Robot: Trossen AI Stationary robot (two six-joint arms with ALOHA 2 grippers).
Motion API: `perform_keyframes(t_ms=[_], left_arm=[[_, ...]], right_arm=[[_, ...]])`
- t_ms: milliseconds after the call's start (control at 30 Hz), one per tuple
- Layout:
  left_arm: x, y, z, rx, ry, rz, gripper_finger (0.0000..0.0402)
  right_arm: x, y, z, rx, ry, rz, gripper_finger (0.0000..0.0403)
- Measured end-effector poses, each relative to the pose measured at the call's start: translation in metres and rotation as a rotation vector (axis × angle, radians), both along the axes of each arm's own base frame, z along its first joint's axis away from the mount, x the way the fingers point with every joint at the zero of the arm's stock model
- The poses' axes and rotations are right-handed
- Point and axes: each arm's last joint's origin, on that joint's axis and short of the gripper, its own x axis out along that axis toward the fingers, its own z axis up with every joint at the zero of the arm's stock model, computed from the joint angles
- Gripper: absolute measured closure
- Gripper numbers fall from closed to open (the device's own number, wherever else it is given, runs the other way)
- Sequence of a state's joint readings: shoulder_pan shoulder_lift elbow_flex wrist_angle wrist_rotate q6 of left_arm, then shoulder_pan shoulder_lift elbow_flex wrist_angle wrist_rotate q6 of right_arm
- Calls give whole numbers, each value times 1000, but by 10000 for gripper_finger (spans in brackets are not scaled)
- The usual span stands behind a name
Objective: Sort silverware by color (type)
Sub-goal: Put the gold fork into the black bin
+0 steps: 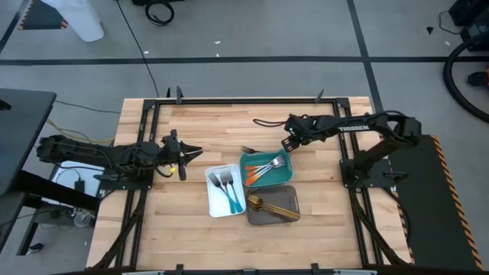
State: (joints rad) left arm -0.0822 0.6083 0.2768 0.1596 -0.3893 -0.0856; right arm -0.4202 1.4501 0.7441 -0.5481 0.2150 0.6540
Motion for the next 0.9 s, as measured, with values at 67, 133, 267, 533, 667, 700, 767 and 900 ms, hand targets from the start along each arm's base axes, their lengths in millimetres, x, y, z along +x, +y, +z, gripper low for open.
perform_keyframes(t_ms=[67,133,267,533,667,700,767,900], left_arm=[[0,0,0,-1,0,0,331],[0,0,0,-6,-2,0,331],[0,0,0,-7,-2,0,331],[0,0,0,-5,-1,0,331],[0,0,0,-4,-1,0,331],[0,0,0,-4,-1,0,331],[0,0,0,-4,-1,0,331],[0,0,0,-6,-2,0,331]], right_arm=[[1,0,-4,8,10,-8,189],[2,-1,-8,16,22,-18,186],[6,-1,-14,32,22,-26,184],[8,1,-16,47,13,-7,189],[7,2,-8,32,-25,-9,189],[6,2,-6,31,-33,-9,190],[6,2,-1,22,-55,-8,190],[2,4,8,3,-68,24,190]])
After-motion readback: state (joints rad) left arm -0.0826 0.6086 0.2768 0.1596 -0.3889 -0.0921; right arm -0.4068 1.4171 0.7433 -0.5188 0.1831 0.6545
